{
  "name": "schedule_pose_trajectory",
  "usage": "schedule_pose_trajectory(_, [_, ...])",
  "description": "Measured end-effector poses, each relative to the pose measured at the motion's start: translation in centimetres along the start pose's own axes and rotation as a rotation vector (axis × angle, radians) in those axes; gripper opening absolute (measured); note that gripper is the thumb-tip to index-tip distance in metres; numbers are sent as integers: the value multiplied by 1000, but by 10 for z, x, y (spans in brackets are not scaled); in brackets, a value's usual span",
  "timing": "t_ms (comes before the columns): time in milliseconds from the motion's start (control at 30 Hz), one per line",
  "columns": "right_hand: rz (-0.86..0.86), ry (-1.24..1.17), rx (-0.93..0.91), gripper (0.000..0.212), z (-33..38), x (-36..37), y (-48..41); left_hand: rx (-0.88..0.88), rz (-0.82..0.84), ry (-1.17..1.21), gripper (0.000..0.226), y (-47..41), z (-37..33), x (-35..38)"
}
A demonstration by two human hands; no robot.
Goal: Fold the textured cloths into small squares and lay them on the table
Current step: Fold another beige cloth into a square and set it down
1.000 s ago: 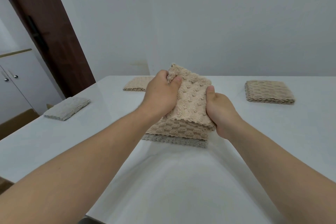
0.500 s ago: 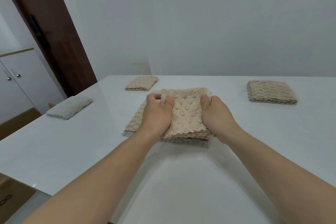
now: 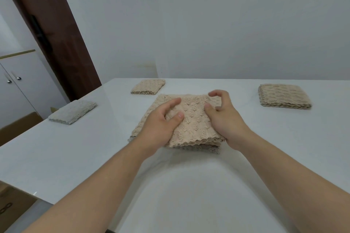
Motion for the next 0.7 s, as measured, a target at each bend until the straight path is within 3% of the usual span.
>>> schedule_pose_trajectory(200, [141,-252,59,38,-1,17,6,-110,206,276,81,1,9,-13])
schedule_pose_trajectory(333, [205,-303,84,56,-5,26,10,-187,334,188,97,7,20,-28])
schedule_pose_trajectory(700, [223,-56,-27,71,18,78,52,-248,403,173,99,26,54,-91])
Point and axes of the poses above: each hand's wrist, its own y-axis away from the middle knuckle, its own x-axis out of the palm, z = x × y, the point moved 7 cm from there along -y, towards the middle knuckle, and after that the axes turned 8 degrees about -x, right-handed, at the moved point
